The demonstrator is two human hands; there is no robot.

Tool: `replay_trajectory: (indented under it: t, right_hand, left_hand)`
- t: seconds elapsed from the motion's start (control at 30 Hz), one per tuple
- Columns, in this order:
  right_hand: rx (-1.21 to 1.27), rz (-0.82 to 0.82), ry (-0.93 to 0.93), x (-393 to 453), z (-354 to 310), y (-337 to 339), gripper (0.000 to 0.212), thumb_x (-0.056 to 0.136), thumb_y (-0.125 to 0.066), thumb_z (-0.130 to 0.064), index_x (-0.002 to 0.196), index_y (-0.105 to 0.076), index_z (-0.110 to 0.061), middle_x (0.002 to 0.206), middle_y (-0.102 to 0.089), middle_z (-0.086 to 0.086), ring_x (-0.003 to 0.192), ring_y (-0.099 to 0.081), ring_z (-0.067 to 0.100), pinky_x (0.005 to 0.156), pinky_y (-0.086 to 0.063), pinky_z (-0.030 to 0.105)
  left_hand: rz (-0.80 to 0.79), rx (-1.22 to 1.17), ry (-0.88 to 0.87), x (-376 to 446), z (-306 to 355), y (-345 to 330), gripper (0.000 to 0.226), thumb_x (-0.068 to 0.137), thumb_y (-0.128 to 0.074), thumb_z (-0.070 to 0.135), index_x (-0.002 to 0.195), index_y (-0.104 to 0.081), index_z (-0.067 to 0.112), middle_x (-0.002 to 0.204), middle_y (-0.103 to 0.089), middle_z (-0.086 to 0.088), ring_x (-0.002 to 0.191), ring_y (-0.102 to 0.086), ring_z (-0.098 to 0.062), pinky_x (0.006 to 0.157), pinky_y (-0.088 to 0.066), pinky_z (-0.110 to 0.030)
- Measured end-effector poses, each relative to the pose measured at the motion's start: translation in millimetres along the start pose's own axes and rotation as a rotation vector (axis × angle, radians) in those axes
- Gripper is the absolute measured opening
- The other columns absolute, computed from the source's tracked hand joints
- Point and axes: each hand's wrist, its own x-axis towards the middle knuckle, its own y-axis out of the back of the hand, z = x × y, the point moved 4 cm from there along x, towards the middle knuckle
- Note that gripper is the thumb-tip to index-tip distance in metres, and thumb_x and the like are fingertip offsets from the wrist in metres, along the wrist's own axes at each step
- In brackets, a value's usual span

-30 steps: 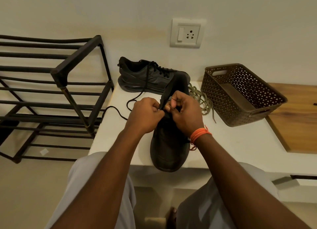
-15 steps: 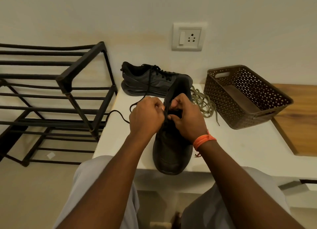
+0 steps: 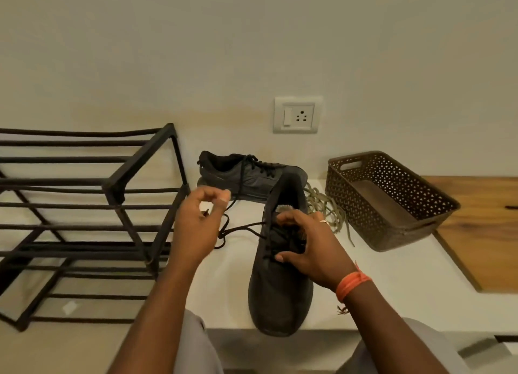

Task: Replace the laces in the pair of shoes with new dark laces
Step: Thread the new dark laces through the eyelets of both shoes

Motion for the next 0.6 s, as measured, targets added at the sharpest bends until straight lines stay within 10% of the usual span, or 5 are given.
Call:
replay_trajectory:
  t: [0.3,0.5,0.6]
  right_hand:
    - [-0.025,0.002,-0.062,-15,-9,4,0.069,0.074,-0.082,-0.026,0.132,-0.047,-0.042,0.098,-0.021,-0.039,0.120,-0.024,0.007,0.117,-0.019,0.046]
    - [-0.196,0.049,-0.035,-10,-5,7,0.075,0.072,-0.079,-0.047,0.138,-0.042,-0.042,0.137,-0.048,-0.013,0.138,-0.021,0.016,0.113,-0.008,0.037]
    - [-0.141,0.053,-0.037,-9,-5,3,0.079,0.068,-0.083,-0.045,0.137,-0.045,-0.039,0.139,-0.046,-0.006,0.136,-0.026,0.018,0.114,-0.023,0.039]
  left_hand:
    - [-0.409,0.557,0.038,-4,-13,-43,0.025,0.090,-0.061,0.045,0.104,-0.073,0.029,0.106,-0.070,0.007,0.083,-0.056,-0.006,0.075,-0.045,-0.026]
    - [0.456,0.299,0.067,-5,1,5,0.016,0.100,-0.043,0.023,0.099,-0.056,0.013,0.109,-0.049,-0.006,0.100,-0.053,-0.023,0.103,-0.032,-0.045]
    - [0.529,0.367,0.129,-6,1,14,0.021,0.099,-0.039,0.021,0.105,-0.054,0.006,0.120,-0.046,-0.015,0.109,-0.049,-0.029,0.104,-0.029,-0.045]
